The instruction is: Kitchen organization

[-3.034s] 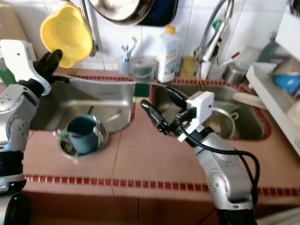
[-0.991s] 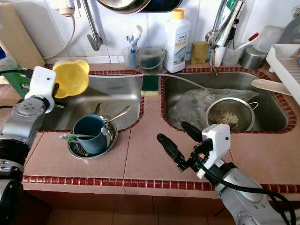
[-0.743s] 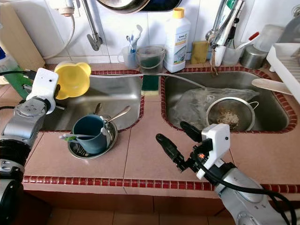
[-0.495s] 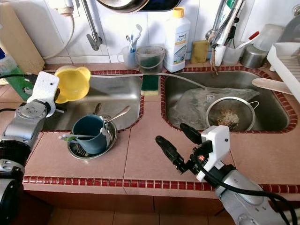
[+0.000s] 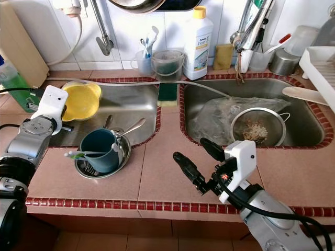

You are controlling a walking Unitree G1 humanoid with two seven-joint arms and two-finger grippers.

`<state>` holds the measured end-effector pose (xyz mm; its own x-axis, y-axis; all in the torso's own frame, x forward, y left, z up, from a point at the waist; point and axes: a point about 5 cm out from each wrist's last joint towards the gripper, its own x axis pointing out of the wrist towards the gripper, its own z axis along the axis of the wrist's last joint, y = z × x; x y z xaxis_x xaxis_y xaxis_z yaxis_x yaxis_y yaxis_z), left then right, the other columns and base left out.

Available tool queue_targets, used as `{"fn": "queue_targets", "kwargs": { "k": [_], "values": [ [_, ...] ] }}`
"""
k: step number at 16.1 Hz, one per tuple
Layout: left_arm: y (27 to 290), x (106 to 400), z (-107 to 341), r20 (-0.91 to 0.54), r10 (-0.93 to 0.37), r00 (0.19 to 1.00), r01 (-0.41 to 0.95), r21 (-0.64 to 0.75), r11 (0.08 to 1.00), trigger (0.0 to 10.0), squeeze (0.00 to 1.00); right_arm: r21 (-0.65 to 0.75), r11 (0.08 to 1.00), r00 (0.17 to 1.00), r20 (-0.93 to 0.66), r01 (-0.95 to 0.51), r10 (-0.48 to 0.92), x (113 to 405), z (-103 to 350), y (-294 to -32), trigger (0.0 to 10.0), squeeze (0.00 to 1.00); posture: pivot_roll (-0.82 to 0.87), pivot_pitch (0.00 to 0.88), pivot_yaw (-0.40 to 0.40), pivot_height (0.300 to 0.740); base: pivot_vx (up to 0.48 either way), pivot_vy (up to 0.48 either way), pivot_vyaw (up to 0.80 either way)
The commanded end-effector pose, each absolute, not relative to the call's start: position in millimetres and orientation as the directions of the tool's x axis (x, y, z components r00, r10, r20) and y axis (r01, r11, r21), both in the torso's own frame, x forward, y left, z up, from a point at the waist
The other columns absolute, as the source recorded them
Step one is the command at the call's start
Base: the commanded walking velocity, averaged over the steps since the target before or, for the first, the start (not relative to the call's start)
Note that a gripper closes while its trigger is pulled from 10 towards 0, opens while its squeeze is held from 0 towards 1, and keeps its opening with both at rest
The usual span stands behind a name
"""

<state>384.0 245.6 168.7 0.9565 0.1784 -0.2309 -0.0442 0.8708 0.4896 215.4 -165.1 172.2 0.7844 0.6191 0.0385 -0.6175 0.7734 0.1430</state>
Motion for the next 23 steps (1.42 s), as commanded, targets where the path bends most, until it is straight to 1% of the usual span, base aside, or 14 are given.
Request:
{"fn": "queue_targets", "kwargs": {
  "k": [1,10,12,13,14,15,17,18,19,21,22,23],
  "values": [
    [249,386,174,-0.225,0.189,0.956,-0.054,0.498,0.865,10.0,1.0,0.134,0.762,0.773,0.061,-0.633,0.631,213,178,-161,10.0,0.0,-0.26,0.082,0.134,0.74,0.0,0.0,0.0],
    [252,386,175,-0.225,0.199,0.954,-0.062,0.501,0.863,10.0,1.0,0.133,0.77,0.78,0.063,-0.624,0.622,213,178,-164,10.0,0.0,-0.26,0.087,0.134,0.74,0.0,0.0,0.0],
    [251,386,175,-0.226,0.188,0.956,-0.051,0.502,0.863,10.0,1.0,0.132,0.771,0.781,0.063,-0.624,0.621,213,179,-165,10.0,0.0,-0.26,0.089,0.133,0.74,0.0,0.0,0.0],
    [249,387,176,-0.227,0.157,0.961,-0.018,0.515,0.857,10.0,1.0,0.131,0.771,0.781,0.064,-0.624,0.621,214,179,-165,10.0,0.0,-0.26,0.091,0.133,0.74,0.0,0.0,0.0],
    [246,387,177,-0.217,0.121,0.969,0.011,0.523,0.852,10.0,0.44,0.129,0.771,0.781,0.064,-0.624,0.621,214,179,-166,10.0,0.0,-0.26,0.091,0.133,0.74,0.0,0.0,0.0],
    [241,388,178,-0.215,0.081,0.973,0.042,0.512,0.858,10.0,0.0,0.128,0.771,0.781,0.065,-0.624,0.621,214,180,-166,10.0,0.0,-0.26,0.094,0.132,0.74,0.0,0.0,0.0],
    [231,389,183,-0.188,0.009,0.982,0.086,0.491,0.867,10.0,0.0,0.121,0.771,0.78,0.067,-0.625,0.622,215,180,-167,10.0,0.0,-0.26,0.095,0.131,0.74,0.0,0.0,0.0],
    [220,389,185,-0.168,-0.079,0.983,0.152,0.483,0.862,10.0,0.0,0.117,0.77,0.778,0.07,-0.628,0.624,215,181,-167,10.0,0.0,-0.25,0.097,0.129,0.74,0.0,0.0,0.0],
    [217,389,186,-0.166,-0.099,0.981,0.169,0.487,0.857,10.0,0.0,0.116,0.77,0.778,0.071,-0.628,0.624,215,182,-167,10.0,0.0,-0.25,0.099,0.13,0.74,0.0,0.0,0.0],
    [206,388,186,-0.154,-0.216,0.964,0.265,0.496,0.827,10.0,0.0,0.111,0.769,0.777,0.073,-0.629,0.625,216,182,-168,10.0,0.0,-0.26,0.1,0.129,0.74,0.0,0.0,0.0],
    [199,386,189,-0.119,-0.277,0.954,0.297,0.526,0.797,10.0,0.0,0.106,0.77,0.777,0.073,-0.629,0.625,216,183,-168,10.0,0.0,-0.26,0.102,0.13,0.74,0.0,0.0,0.0],
    [199,386,189,-0.119,-0.277,0.954,0.297,0.526,0.797,10.0,0.0,0.106,0.77,0.777,0.073,-0.629,0.625,216,183,-168,10.0,0.0,-0.26,0.102,0.13,0.74,0.0,0.0,0.0]
  ]
}}
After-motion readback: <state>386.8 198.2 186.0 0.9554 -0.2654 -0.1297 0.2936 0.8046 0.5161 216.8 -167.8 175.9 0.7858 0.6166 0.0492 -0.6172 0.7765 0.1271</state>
